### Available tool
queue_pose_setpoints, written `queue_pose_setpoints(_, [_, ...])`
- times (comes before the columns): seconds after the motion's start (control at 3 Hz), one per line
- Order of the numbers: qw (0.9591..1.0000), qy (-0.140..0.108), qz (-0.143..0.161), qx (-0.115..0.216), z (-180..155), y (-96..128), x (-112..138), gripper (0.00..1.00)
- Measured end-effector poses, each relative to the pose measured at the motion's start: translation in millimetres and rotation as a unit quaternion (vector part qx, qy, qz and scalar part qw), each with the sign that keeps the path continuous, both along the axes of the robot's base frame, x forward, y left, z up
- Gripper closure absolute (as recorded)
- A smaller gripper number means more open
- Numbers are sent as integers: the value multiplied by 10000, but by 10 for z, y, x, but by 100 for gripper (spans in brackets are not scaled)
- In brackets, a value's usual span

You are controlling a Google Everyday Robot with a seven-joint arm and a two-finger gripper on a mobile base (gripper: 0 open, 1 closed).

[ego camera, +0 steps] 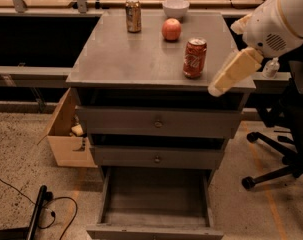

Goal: Pick orange can

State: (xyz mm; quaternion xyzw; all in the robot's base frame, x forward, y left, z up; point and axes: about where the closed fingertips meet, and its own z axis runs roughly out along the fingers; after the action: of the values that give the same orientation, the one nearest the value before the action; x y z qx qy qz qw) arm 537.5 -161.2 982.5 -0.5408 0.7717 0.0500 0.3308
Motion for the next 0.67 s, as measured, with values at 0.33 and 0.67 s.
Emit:
queue_pose_setpoints(0.33, [9953, -272, -259, 896, 17, 397, 689, 0])
queue_pose_setpoints(0.67, [9856, -356, -613, 1537, 22, 737, 1336, 0])
